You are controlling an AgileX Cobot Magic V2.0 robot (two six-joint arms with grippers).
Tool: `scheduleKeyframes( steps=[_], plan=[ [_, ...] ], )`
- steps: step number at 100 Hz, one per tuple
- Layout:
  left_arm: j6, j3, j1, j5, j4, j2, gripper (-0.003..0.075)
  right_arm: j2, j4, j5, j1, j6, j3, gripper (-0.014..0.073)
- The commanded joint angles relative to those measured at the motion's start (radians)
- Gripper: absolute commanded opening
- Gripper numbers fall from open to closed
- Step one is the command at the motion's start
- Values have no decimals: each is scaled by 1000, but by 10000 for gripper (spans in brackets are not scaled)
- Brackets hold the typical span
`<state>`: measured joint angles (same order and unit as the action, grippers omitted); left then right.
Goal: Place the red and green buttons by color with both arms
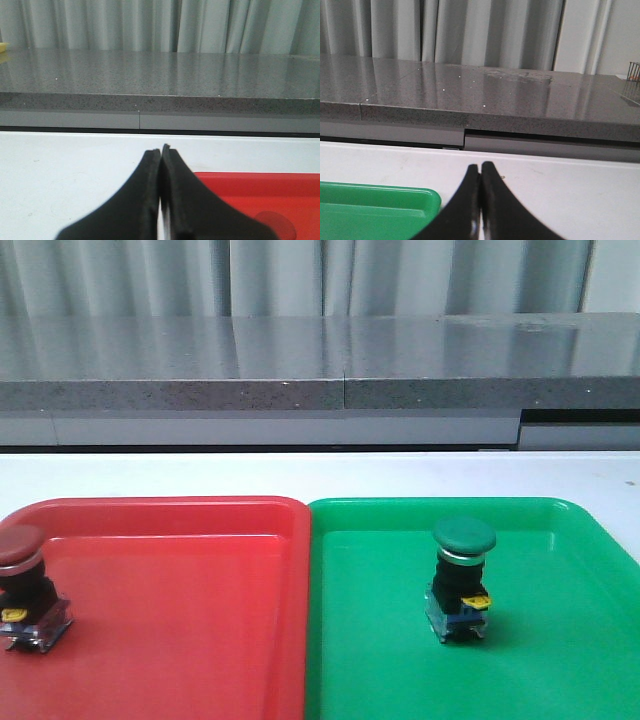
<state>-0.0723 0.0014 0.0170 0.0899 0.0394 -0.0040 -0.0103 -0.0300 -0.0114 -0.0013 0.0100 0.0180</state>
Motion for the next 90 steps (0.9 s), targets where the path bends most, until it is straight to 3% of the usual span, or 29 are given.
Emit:
scheduleKeyframes(
  steps=[1, 30, 90],
  plan=[
    [-2, 12, -2, -79, 10, -33, -20, -21, -11, -110, -3, -1, -9, -64],
    [-2, 12, -2, -79, 10, -33, -20, -21, -11, -36, -3, -10, -9, -64],
    [-2, 12, -2, -79, 10, -33, -20, -21, -11, -33, -3, -10, -9, -64]
  ],
)
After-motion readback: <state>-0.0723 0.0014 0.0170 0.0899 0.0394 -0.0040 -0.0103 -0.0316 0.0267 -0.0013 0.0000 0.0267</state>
